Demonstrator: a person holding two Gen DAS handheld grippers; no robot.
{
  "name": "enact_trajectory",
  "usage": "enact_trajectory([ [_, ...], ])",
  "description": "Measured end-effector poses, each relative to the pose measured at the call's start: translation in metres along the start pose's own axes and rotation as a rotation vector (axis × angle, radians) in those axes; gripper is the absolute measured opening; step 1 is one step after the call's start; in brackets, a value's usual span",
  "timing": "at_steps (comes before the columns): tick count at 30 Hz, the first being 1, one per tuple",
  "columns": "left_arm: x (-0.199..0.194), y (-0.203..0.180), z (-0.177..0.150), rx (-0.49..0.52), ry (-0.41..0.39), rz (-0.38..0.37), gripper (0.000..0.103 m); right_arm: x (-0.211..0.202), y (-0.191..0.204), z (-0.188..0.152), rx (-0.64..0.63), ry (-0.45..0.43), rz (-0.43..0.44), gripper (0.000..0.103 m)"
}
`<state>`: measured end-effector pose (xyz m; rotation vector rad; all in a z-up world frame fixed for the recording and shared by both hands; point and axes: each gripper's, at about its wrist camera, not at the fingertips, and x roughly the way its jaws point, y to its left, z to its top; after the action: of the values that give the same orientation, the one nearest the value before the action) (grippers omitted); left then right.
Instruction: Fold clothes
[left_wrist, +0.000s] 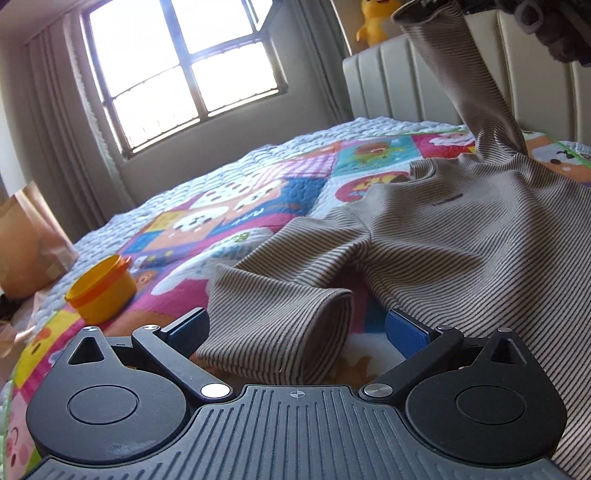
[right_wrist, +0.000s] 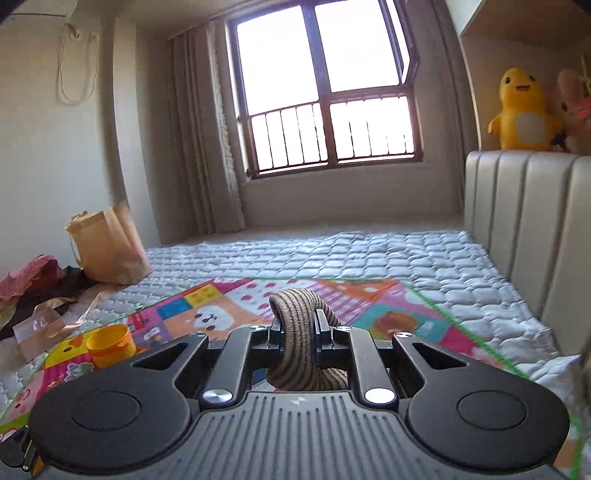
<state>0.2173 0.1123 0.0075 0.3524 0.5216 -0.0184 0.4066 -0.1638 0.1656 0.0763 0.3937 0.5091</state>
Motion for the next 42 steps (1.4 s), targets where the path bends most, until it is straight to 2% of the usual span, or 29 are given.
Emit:
enact_trajectory([
  [4, -0.002, 0.002, -0.005, 0.049, 0.000, 0.000, 0.103, 0.047, 0.026, -0.028, 0.012, 0.077, 0.042, 0.013],
  [8, 0.002, 0.000, -0.011, 0.083, 0.004, 0.009, 0.103, 0.074, 0.043, -0.052, 0.029, 0.124, 0.062, 0.013],
  [12, 0.009, 0.003, -0.016, 0.067, 0.022, 0.019, 0.103, 0.084, 0.049, -0.059, 0.049, 0.143, 0.097, 0.019],
  [14, 0.008, 0.007, -0.019, 0.031, 0.024, 0.009, 0.103, 0.077, 0.048, -0.059, 0.053, 0.132, 0.096, 0.030],
  [17, 0.000, 0.015, -0.022, -0.025, 0.019, 0.010, 0.103, 0.061, 0.051, -0.063, 0.053, 0.142, 0.106, 0.031],
  [20, -0.009, 0.024, -0.022, -0.093, 0.019, 0.010, 0.103, 0.046, 0.056, -0.083, 0.135, 0.212, 0.179, 0.031],
  [24, -0.023, 0.039, -0.018, -0.164, 0.008, 0.059, 0.103, 0.055, 0.086, -0.130, 0.342, 0.382, 0.317, 0.031],
  [29, -0.041, 0.050, -0.019, -0.174, 0.006, 0.072, 0.103, 0.066, 0.124, -0.188, 0.596, 0.588, 0.483, 0.031],
  [32, -0.048, 0.054, -0.022, -0.192, 0.004, 0.066, 0.103, 0.082, 0.146, -0.197, 0.616, 0.573, 0.488, 0.031],
  [34, -0.048, 0.055, -0.022, -0.229, 0.009, 0.051, 0.103, 0.093, 0.158, -0.196, 0.585, 0.545, 0.492, 0.030],
  [35, -0.046, 0.054, -0.021, -0.244, 0.012, 0.040, 0.103, 0.098, 0.163, -0.195, 0.564, 0.529, 0.492, 0.025],
  [36, -0.044, 0.053, -0.020, -0.259, 0.015, 0.029, 0.103, 0.099, 0.166, -0.185, 0.506, 0.503, 0.478, 0.018],
  [37, -0.043, 0.050, -0.019, -0.263, 0.014, 0.018, 0.103, 0.100, 0.170, -0.176, 0.449, 0.476, 0.464, 0.006],
  [40, -0.037, 0.038, -0.016, -0.248, 0.004, -0.018, 0.103, 0.083, 0.162, -0.132, 0.281, 0.351, 0.427, 0.005],
  [42, -0.030, 0.029, -0.014, -0.244, 0.004, -0.042, 0.103, 0.060, 0.139, -0.094, 0.161, 0.230, 0.374, 0.005],
])
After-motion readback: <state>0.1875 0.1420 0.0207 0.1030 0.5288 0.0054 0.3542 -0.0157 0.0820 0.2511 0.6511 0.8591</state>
